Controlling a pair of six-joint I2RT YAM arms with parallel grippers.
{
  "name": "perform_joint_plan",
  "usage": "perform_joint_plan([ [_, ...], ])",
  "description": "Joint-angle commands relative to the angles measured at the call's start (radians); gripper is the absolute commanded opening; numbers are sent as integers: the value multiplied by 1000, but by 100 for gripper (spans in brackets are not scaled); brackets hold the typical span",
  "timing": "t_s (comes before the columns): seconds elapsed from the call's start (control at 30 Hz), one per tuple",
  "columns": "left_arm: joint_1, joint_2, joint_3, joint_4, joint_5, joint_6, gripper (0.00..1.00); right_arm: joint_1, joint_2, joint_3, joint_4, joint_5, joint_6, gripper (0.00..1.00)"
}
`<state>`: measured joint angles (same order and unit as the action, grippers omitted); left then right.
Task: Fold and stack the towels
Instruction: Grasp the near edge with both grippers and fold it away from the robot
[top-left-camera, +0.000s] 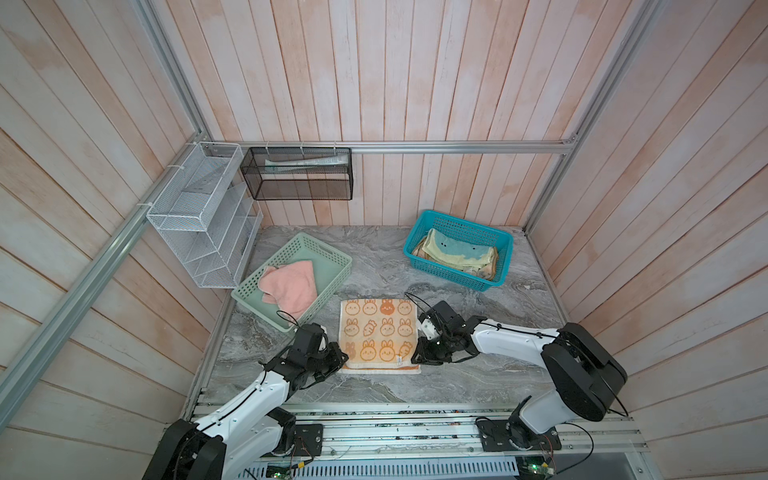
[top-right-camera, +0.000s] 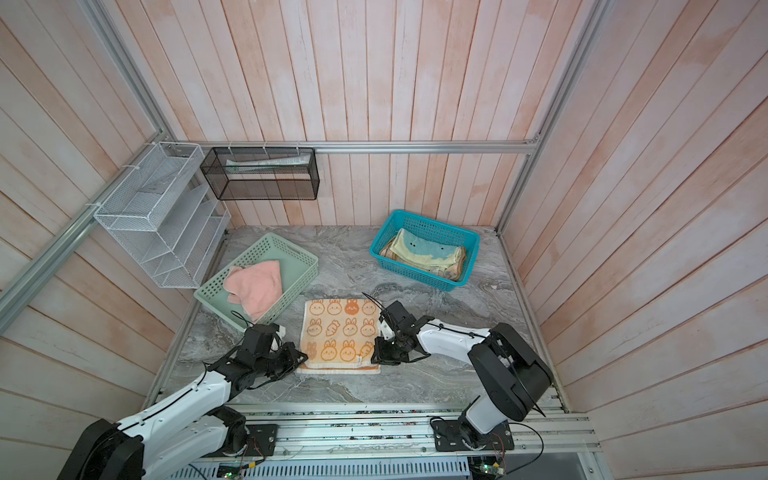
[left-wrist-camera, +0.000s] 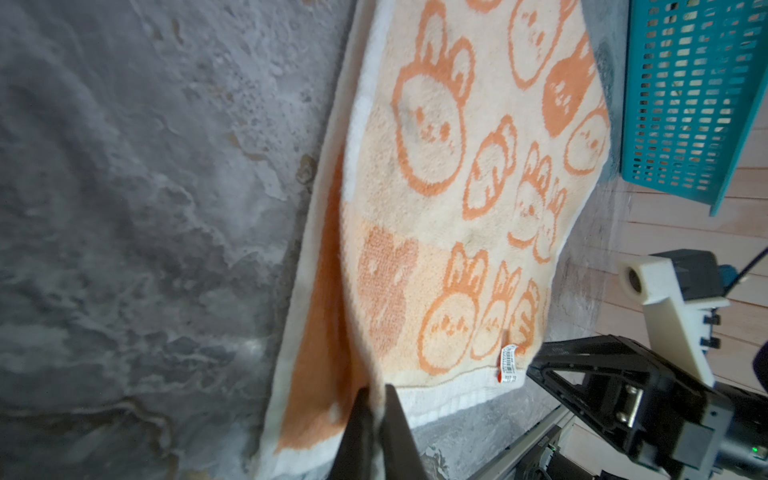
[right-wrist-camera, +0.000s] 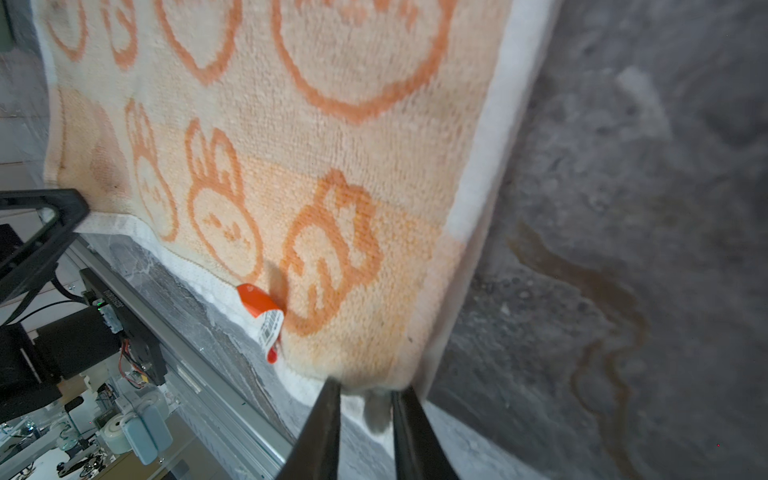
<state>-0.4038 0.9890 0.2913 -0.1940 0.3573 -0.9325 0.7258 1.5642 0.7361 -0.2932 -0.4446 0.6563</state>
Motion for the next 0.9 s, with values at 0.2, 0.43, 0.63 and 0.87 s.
perform_joint_plan([
  [0.2, 6, -42, 49, -74, 2, 31, 0, 7, -45, 73, -71, 68, -13, 0],
  [0.43, 5, -80, 126, -159, 14, 47, 0, -2, -133, 112, -131, 75, -21, 0],
  [0.63, 3, -124, 182, -266, 13, 62, 0, -2, -194, 132, -230, 90, -40, 0],
  [0.87, -10, -125, 146, -253, 52, 31, 0, 0, -175, 89, -225, 40, -52, 0],
])
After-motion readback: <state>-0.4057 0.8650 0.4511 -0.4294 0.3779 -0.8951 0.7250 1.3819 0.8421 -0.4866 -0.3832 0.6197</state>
